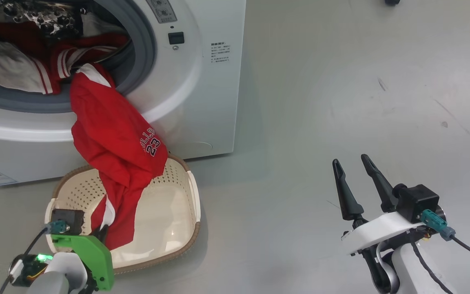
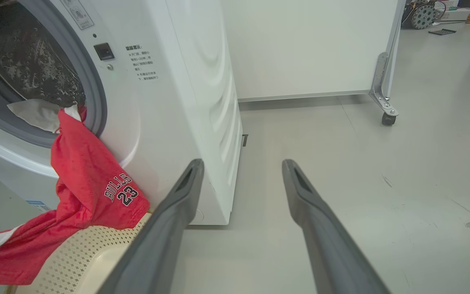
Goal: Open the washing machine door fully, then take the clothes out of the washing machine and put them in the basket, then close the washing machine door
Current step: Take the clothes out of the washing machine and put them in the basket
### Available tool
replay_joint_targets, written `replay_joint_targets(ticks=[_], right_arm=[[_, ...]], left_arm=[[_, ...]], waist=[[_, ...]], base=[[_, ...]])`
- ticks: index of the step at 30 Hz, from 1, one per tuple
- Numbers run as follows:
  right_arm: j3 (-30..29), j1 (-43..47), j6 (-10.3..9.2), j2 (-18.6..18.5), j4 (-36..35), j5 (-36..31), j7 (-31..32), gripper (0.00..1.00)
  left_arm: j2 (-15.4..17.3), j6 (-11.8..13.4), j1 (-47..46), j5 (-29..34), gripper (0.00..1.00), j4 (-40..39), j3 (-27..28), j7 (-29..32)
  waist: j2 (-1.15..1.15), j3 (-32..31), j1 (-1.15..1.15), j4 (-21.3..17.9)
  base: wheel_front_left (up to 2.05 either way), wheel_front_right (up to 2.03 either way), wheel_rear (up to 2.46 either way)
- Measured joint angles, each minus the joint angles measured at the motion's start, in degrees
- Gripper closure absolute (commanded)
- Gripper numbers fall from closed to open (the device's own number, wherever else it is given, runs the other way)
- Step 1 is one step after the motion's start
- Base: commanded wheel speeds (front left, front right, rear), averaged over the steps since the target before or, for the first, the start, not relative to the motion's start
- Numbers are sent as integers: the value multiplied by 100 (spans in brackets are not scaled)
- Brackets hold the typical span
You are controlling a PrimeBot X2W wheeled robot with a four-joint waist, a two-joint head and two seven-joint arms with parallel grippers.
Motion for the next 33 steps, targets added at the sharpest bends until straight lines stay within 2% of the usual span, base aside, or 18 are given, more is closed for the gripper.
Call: replay_joint_targets(ticks=[8, 20, 33], right_arm=[[-4, -86, 0, 1, -104, -7, 0, 0], [-88, -421, 1, 20, -347, -5, 1, 0], [-199, -525, 1, 64, -383, -3, 0, 0]], left_arm=[[141, 138, -241, 98, 100, 398, -35, 369], [434, 379, -950, 125, 100, 812, 183, 515], [383, 405, -1350, 213, 100, 1214, 102, 392]], waist=[[0, 497, 0, -226], [0, 1371, 0, -699], [0, 1944, 0, -1093]], base=[[0, 0, 0], [0, 0, 0], [0, 0, 0]])
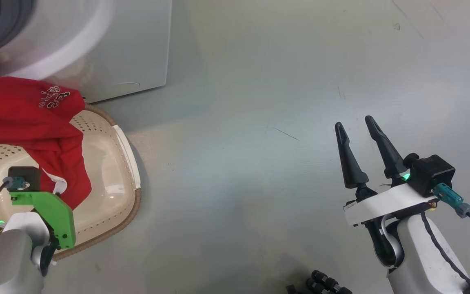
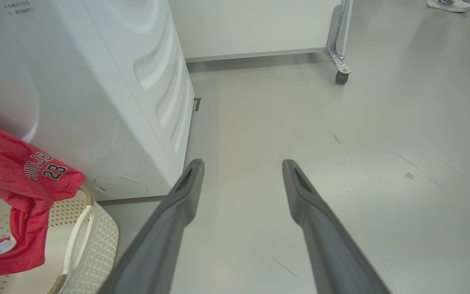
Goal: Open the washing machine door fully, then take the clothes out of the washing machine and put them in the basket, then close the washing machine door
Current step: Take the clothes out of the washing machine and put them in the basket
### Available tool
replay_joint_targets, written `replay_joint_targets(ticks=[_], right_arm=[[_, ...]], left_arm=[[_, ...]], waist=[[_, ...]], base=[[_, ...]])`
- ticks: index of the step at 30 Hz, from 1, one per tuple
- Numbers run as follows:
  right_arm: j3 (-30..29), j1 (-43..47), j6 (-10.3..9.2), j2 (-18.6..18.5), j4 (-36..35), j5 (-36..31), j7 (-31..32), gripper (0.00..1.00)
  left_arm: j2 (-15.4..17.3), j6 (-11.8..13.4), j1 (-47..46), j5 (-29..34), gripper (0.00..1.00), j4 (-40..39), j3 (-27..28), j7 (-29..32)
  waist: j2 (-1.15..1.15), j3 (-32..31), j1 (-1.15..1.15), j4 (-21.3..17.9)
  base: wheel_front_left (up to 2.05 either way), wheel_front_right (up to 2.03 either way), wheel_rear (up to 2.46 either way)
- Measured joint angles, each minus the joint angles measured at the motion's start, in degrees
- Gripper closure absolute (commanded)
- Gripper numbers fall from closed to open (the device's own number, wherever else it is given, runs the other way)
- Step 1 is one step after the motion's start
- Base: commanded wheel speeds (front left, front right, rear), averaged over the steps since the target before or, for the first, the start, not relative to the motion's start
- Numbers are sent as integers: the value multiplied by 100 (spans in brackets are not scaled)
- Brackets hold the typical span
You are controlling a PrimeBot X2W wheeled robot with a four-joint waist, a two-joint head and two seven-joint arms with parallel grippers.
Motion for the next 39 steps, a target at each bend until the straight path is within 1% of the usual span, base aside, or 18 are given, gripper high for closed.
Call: replay_joint_targets(ticks=[9, 10, 11, 12, 13, 21, 26, 36, 39], right_arm=[[-87, -61, 0, 13, 3, 0, 0, 0], [-101, -61, 0, 13, 3, 0, 0, 0], [-102, -61, 0, 13, 4, 0, 0, 0], [-102, -61, 0, 15, 10, -1, 0, 0], [-102, -61, 0, 16, 16, -1, 0, 0], [-100, -61, 0, 18, 122, -21, 0, 0], [-100, -60, 0, 18, 199, -37, 0, 0], [-160, -45, 1, 15, 348, -45, 0, 0], [-207, -12, 1, 15, 389, -45, 0, 0]], left_arm=[[-56, 0, -172, 20, 100, 232, -22, -240], [-88, -2, -181, 42, 91, 266, -45, -241], [-119, -3, -185, 46, 52, 296, -62, -243], [-145, -3, -187, 46, 7, 332, -82, -290], [-160, -3, -188, 48, 0, 372, -98, -310], [-271, -18, -188, 48, 0, 635, -108, -566], [-376, -97, -186, 48, 0, 684, -147, -806], [-459, -222, -133, 152, 0, 622, -255, -1553], [-561, -298, -102, 159, 0, 464, -288, -1846]], waist=[[0, -1, 0, 36], [0, -16, 0, 52], [0, -31, 0, 69], [0, -49, 0, 87], [0, -68, 0, 104], [0, -317, 0, 236], [0, -530, 0, 340], [0, -1102, 0, 630], [0, -1300, 0, 741]], base=[[0, 0, 0], [0, 0, 0], [0, 0, 0], [0, 0, 0], [0, 0, 0], [0, 0, 0], [0, 0, 0], [0, 0, 0], [0, 0, 0]])
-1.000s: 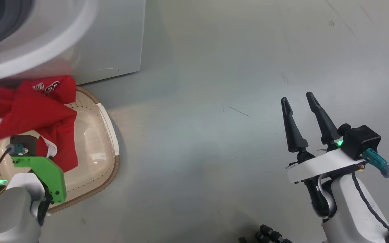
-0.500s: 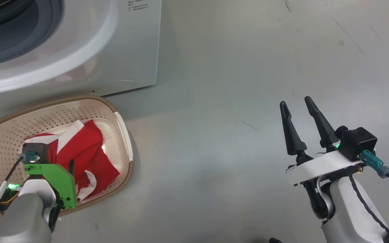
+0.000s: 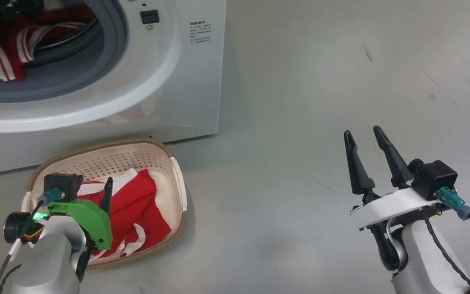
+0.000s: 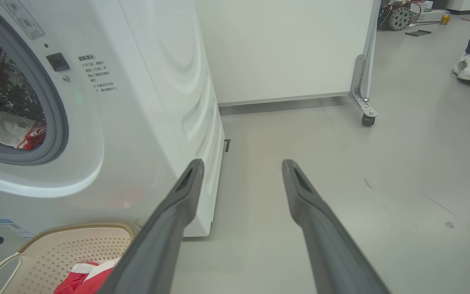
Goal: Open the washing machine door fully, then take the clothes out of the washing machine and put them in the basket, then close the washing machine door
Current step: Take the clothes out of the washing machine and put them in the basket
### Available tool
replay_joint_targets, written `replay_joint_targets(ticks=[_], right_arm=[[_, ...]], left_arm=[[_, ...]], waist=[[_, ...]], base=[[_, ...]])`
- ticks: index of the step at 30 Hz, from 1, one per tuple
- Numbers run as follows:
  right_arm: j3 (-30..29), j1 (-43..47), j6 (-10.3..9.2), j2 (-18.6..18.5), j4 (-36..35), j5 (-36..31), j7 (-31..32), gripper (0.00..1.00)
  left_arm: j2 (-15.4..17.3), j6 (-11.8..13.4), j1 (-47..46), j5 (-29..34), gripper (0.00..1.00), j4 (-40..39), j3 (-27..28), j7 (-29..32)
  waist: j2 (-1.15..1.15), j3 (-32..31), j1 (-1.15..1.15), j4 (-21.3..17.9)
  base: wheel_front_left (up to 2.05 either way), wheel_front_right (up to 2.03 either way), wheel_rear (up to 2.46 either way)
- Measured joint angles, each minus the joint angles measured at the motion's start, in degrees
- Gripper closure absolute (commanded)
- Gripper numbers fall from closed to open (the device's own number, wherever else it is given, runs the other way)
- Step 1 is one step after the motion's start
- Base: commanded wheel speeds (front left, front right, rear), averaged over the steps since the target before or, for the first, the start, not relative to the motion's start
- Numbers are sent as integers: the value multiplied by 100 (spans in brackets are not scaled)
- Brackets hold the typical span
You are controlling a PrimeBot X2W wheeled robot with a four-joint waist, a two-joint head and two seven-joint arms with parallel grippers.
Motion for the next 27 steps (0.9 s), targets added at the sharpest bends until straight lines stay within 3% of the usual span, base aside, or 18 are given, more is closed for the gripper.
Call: replay_joint_targets(ticks=[9, 22, 27], right_arm=[[-74, 352, 0, -5, 137, 0, 1, 0], [-16, 679, 0, -5, 202, -4, 1, 0], [15, 809, 1, -5, 207, -5, 0, 0]], left_arm=[[-113, -65, 344, 26, 0, -286, -41, -504], [-149, -93, 1033, -16, 0, -947, 44, -564], [-81, -60, 1278, 81, 0, -1583, 201, -563]], waist=[[0, -657, 0, 430], [0, -1404, 0, 888], [0, -1623, 0, 967]], base=[[0, 0, 0], [0, 0, 0], [0, 0, 0]])
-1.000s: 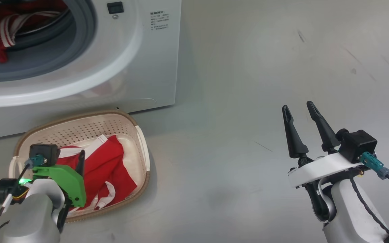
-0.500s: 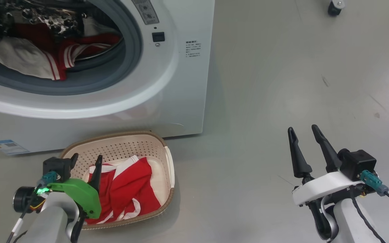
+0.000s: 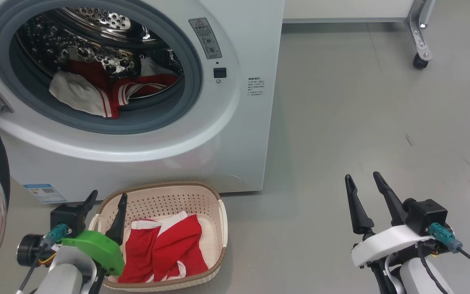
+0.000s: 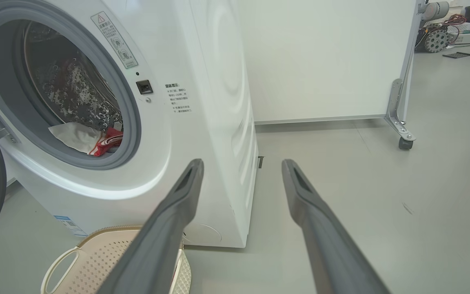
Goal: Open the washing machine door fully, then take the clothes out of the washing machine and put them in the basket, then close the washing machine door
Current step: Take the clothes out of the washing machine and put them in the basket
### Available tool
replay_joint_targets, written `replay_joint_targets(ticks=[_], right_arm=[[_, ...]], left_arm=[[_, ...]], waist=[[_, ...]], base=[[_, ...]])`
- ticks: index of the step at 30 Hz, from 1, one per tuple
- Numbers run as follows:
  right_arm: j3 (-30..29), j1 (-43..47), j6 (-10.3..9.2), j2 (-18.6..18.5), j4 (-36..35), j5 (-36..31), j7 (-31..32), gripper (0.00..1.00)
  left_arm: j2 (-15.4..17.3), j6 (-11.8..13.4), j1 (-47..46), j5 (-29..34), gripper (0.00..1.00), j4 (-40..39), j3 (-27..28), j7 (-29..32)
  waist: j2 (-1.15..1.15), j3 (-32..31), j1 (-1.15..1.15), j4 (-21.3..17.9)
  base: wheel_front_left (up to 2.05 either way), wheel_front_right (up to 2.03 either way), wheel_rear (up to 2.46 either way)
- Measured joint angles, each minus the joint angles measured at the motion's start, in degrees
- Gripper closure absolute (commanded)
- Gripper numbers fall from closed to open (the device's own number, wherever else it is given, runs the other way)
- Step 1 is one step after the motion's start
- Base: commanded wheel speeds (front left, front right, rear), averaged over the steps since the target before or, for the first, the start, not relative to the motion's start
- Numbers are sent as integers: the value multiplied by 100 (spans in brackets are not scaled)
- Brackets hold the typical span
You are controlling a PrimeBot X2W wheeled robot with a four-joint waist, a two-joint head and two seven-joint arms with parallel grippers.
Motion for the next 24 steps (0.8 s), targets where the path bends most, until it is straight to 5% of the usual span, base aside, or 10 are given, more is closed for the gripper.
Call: replay_joint_targets(ticks=[24], right_arm=[[40, 193, 0, 1, -130, 0, 1, 0]], left_arm=[[-86, 314, 1246, 654, 0, -2323, 694, -11]], waist=[[0, -93, 0, -20]], base=[[0, 0, 0]])
